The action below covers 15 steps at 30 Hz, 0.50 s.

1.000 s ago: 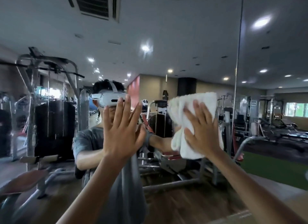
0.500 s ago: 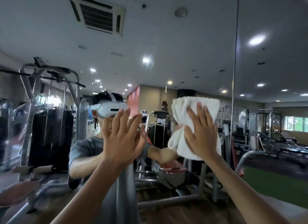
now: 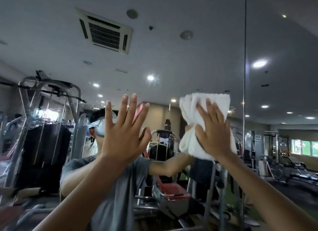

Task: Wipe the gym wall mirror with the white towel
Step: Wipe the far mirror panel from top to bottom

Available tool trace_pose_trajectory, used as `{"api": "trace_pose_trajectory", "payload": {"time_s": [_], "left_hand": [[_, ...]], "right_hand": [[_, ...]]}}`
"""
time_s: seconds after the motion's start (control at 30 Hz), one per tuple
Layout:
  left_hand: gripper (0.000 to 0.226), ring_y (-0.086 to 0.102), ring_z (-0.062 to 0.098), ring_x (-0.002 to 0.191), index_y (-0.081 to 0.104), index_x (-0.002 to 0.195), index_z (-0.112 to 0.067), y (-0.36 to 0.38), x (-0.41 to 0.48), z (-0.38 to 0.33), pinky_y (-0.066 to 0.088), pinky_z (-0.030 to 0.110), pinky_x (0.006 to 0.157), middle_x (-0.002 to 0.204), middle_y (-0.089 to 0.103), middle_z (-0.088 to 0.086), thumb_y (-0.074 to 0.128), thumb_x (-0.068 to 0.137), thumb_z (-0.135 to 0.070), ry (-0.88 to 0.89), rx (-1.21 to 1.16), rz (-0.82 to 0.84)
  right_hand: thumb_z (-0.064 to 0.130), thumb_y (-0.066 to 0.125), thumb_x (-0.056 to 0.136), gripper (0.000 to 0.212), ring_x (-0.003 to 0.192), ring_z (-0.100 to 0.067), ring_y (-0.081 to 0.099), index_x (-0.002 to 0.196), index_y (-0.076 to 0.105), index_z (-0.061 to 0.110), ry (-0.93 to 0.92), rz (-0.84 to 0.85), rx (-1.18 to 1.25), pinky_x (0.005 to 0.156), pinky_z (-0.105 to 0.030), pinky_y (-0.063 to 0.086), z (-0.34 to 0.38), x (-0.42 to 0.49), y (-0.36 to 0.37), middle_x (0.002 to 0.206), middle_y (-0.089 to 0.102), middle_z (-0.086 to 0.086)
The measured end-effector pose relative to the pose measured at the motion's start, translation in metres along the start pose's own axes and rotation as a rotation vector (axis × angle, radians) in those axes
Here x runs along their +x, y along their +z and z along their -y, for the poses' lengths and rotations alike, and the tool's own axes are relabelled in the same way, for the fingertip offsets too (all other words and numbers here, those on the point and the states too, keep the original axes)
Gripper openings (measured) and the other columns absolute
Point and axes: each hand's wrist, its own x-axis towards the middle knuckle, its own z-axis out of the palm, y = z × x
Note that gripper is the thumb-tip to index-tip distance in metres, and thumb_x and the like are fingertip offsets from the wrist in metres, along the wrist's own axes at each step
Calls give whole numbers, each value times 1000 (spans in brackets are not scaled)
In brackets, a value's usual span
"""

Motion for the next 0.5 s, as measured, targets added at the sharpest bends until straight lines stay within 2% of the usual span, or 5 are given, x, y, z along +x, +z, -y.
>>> {"api": "trace_pose_trajectory", "payload": {"time_s": [0.1,0.3,0.4,0.47,0.5], "left_hand": [[65,15,35,153,35,156,-18,-1,0,2,3,67,119,165,19,18,31,98,-48,-3,-5,-8],[64,28,37,149,44,151,-19,-3,1,6,9,69,117,161,30,18,35,96,-50,16,-36,-37],[62,52,38,121,60,130,-10,-15,24,6,16,58,112,132,55,24,35,90,-50,-31,-52,-24],[59,51,35,103,59,116,-7,-21,59,4,19,52,104,113,54,21,33,88,-52,-83,-80,-62],[60,50,36,107,57,117,-7,-23,77,4,18,50,104,116,53,22,33,87,-52,-90,-94,-81]], "right_hand": [[48,22,94,67,153,-28,13,159,21,30,180,-47,23,114,-64,21,45,28,2,167,13,-2],[46,44,90,71,154,-26,13,156,21,34,-598,63,-93,111,-62,30,16,-23,5,167,15,-2],[44,40,90,69,154,-23,11,156,19,37,-356,70,-66,106,-69,35,-20,6,-4,167,15,1],[48,31,91,66,153,-24,15,156,25,35,-73,13,12,109,-68,32,-9,43,-9,166,19,1],[50,25,90,68,153,-25,14,157,25,35,33,-3,53,112,-66,29,7,60,-10,166,17,2]]}}
